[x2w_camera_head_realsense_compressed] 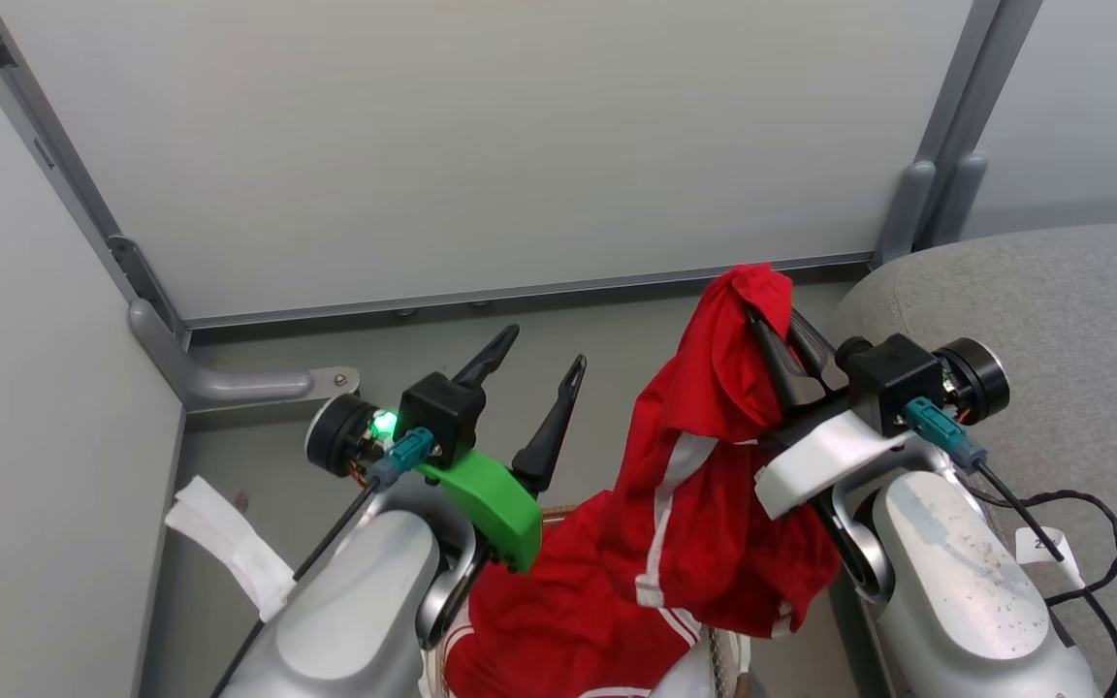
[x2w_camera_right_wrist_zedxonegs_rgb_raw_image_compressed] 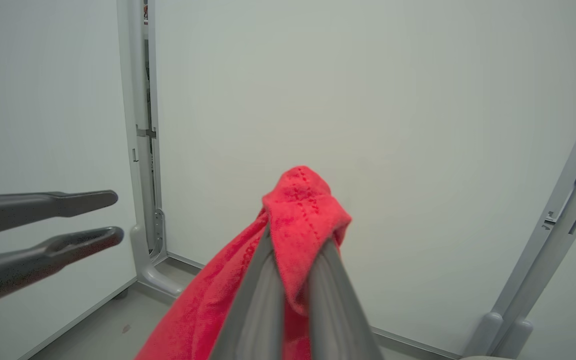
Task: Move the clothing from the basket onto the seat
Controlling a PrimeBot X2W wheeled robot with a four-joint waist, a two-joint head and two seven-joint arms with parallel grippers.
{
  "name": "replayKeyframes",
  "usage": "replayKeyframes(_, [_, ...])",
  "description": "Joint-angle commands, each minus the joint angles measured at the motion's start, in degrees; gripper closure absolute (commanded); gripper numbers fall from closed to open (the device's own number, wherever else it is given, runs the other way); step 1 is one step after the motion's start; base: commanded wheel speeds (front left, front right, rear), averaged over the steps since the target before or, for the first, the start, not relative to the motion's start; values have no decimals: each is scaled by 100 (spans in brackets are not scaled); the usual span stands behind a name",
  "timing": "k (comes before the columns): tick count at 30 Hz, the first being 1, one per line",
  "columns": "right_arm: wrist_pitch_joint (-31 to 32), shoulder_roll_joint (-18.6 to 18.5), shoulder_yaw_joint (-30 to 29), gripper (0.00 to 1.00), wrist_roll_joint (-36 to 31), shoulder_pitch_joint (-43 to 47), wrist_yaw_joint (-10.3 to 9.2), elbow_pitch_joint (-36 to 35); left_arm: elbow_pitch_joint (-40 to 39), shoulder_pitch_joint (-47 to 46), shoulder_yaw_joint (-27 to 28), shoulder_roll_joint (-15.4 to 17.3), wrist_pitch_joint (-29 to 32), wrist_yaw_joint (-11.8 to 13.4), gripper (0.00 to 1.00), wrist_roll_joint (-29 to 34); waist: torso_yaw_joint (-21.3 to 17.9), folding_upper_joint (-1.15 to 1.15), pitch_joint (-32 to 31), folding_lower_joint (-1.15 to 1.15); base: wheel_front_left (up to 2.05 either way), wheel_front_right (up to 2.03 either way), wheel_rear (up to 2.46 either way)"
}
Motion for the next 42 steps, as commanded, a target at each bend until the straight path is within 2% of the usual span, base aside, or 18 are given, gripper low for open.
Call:
replayKeyframes(1, [-12,-19,-32,100,-35,72,-2,-29,3,175,46,-11,5,-27,0,43,-7,0,9,0,0,0,0])
replayKeyframes(11, [-12,-19,-290,100,-135,55,-2,-38,68,708,277,-88,5,-126,0,239,-12,0,62,0,0,0,0])
replayKeyframes(15, [-12,-20,-414,100,-182,-27,-2,-63,27,799,365,-134,5,-141,0,302,-144,0,106,0,0,0,0])
replayKeyframes(19, [-12,-21,-492,100,-274,-74,-2,-104,-83,905,451,-173,4,-157,0,342,-473,0,172,0,0,0,0])
replayKeyframes(33, [-12,-17,-1023,100,-656,-1,-3,-223,-411,1021,618,-235,4,-175,0,507,-2049,0,601,0,0,0,0])
replayKeyframes(37, [-12,-18,-1296,100,-658,-60,-3,-254,-406,976,554,-243,4,-177,0,523,-2290,0,713,0,0,0,0])
replayKeyframes(42, [-12,-13,-1569,100,-691,-176,-3,-299,-444,852,461,-241,5,-178,0,514,-2358,0,876,0,0,0,0])
